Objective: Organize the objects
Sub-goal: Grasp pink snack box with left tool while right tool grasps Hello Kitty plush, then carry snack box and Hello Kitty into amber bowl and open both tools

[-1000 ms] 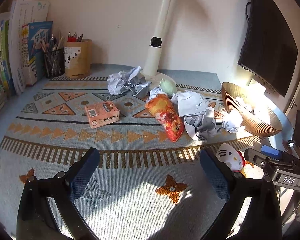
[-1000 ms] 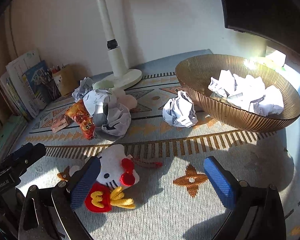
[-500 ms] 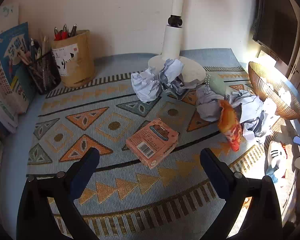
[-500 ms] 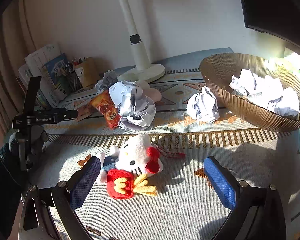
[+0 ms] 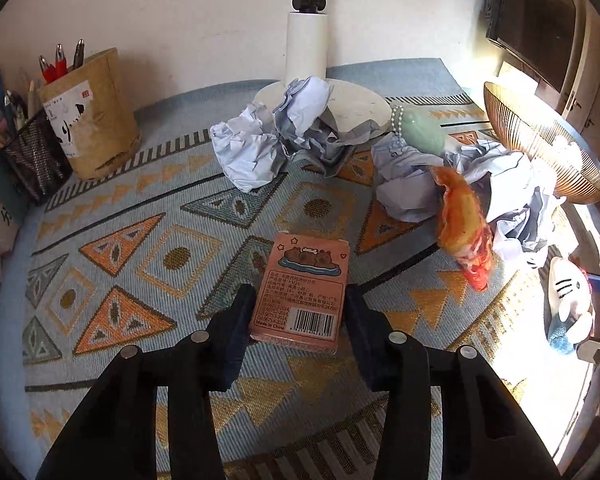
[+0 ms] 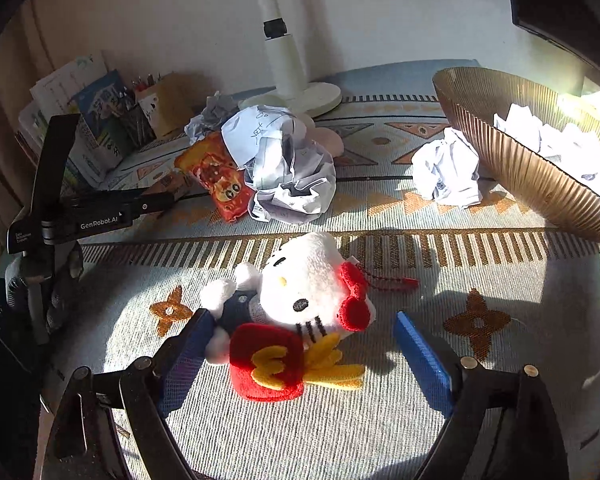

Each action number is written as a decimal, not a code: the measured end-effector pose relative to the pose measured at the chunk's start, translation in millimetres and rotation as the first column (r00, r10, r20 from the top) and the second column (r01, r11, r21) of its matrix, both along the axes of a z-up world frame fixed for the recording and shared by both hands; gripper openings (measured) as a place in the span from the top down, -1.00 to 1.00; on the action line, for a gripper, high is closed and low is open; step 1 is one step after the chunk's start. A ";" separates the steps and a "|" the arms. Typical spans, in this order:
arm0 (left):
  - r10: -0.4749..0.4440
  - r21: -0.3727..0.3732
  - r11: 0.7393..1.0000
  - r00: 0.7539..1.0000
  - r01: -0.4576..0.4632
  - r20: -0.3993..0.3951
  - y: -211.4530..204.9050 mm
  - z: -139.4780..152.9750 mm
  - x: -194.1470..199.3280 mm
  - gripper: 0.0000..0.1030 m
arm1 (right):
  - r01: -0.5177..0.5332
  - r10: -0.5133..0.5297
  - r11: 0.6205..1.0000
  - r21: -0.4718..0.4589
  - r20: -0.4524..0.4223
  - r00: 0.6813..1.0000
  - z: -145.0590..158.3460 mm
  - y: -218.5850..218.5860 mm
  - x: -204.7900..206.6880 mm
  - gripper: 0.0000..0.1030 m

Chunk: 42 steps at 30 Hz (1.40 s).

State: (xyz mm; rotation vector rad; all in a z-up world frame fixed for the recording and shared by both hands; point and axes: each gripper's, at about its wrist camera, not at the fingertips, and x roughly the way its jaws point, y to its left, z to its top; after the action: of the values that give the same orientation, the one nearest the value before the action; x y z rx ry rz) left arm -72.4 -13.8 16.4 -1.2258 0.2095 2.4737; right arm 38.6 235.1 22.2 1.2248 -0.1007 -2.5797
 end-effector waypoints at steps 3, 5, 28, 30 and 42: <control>0.070 0.034 0.997 0.998 -0.070 0.000 6.7 1.9 29.3 0.22 | 0.015 -0.012 0.999 0.031 -0.090 0.996 10.7 -0.3 12.3 -0.14; 0.091 0.065 0.994 0.996 -0.091 0.001 15.8 5.7 54.5 0.24 | 0.015 -0.011 0.999 0.041 -0.100 0.995 17.5 3.9 14.4 0.09; 0.116 0.082 0.990 0.993 -0.113 -0.026 100.8 5.7 129.7 0.27 | 0.130 -0.095 0.972 -0.198 0.179 0.979 7.6 39.0 3.5 -0.35; 0.120 0.092 0.989 0.992 -0.116 -0.030 97.8 5.5 128.5 0.27 | 0.154 -0.119 0.967 -0.203 0.174 0.977 7.1 37.6 -10.3 -0.35; 0.135 0.088 0.987 0.990 -0.131 -0.038 97.2 3.5 129.5 0.27 | 0.109 -0.097 0.987 -0.119 0.099 0.990 -1.8 29.7 -26.8 -0.37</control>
State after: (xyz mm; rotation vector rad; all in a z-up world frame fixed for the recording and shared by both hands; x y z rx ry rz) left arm 57.0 83.4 19.8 -1.1863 0.0336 2.5957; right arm 11.8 264.8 20.4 1.3257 -0.3470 -2.5579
